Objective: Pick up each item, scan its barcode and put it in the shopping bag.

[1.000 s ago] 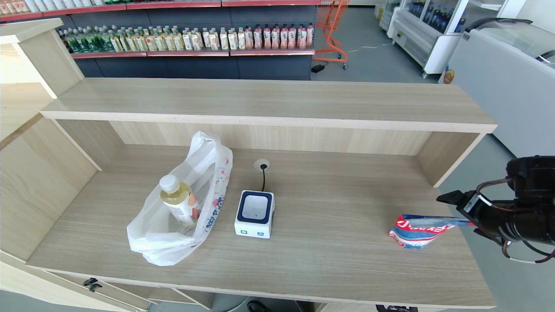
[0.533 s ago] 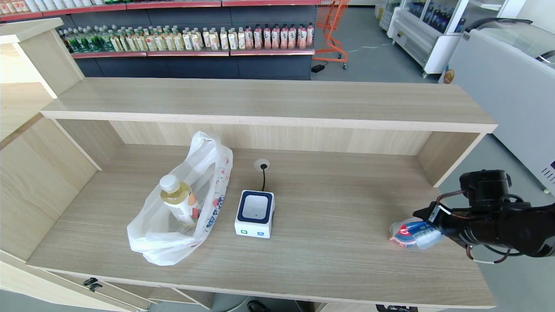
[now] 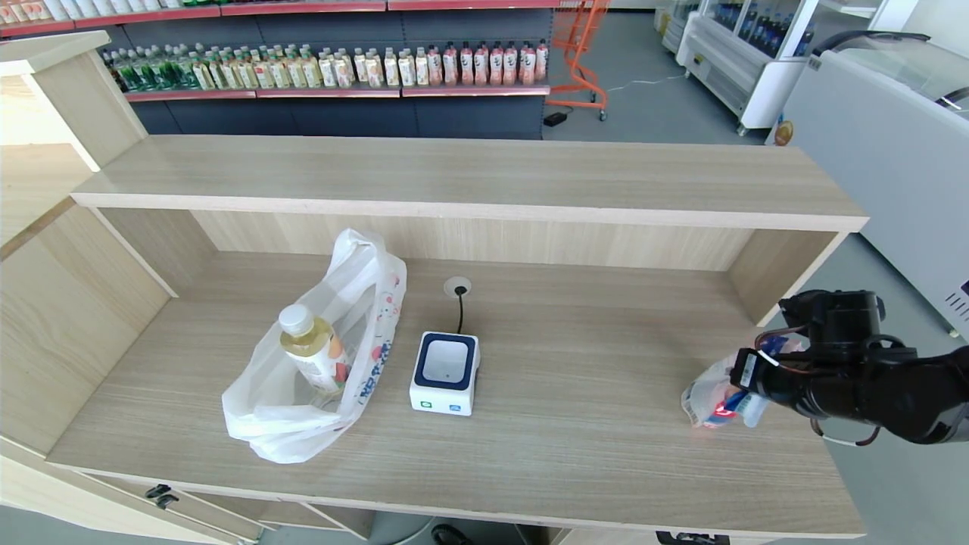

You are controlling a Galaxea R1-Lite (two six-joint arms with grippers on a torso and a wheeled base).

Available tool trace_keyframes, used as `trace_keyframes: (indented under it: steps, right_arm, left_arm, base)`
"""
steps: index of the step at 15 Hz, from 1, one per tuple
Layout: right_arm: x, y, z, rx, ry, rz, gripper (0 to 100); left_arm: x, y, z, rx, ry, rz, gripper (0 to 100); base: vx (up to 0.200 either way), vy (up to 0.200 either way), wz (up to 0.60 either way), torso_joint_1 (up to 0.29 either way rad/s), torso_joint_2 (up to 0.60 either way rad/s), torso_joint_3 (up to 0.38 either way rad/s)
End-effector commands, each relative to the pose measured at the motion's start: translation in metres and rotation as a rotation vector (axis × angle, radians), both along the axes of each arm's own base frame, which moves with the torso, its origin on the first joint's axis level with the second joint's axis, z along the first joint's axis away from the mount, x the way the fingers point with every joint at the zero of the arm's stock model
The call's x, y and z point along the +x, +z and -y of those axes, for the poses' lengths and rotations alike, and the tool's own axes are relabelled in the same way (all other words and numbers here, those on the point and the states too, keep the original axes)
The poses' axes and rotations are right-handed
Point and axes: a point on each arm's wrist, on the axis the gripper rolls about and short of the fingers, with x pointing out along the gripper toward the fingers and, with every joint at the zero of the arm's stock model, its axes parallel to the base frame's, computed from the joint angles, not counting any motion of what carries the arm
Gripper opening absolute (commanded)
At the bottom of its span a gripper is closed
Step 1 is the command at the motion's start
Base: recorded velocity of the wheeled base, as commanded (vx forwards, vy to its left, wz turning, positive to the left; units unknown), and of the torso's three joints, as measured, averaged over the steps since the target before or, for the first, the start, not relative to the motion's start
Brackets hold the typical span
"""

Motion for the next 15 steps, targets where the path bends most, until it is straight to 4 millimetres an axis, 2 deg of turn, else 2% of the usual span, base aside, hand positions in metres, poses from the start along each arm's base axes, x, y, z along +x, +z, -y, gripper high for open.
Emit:
trace_keyframes:
  steps: [1,5,7,10,13,15]
  right_arm:
    - [-0.009,0.033,-0.003,0.034,0.115,0.112,0]
    - [-0.039,0.09,-0.011,0.212,0.532,0.255,0]
    - [-0.057,0.115,-0.017,0.359,0.862,0.337,0]
    - [-0.079,0.135,-0.035,0.438,1.136,0.389,0]
    - [-0.102,0.144,-0.06,0.482,1.271,0.382,0]
    - [-0.113,0.147,-0.067,0.509,1.33,0.374,0]
  left_arm:
    - [0.0,0.0,0.0,-0.001,0.001,0.0,100]
    - [0.0,0.0,0.0,-0.001,0.001,0.0,100]
    - [0.0,0.0,0.0,0.0,0.001,0.0,100]
    - [0.0,0.0,0.0,0.0,0.001,0.0,100]
    - [0.0,0.0,0.0,0.0,0.001,0.0,100]
    - [0.0,0.0,0.0,-0.001,0.001,0.0,100]
  base:
    - [0.0,0.0,0.0,0.0,0.0,0.0]
    - [0.0,0.0,0.0,0.0,0.0,0.0]
    - [0.0,0.0,0.0,0.0,0.0,0.0]
    - [0.0,0.0,0.0,0.0,0.0,0.0]
    - [0.0,0.0,0.0,0.0,0.0,0.0]
    - [0.0,0.0,0.0,0.0,0.0,0.0]
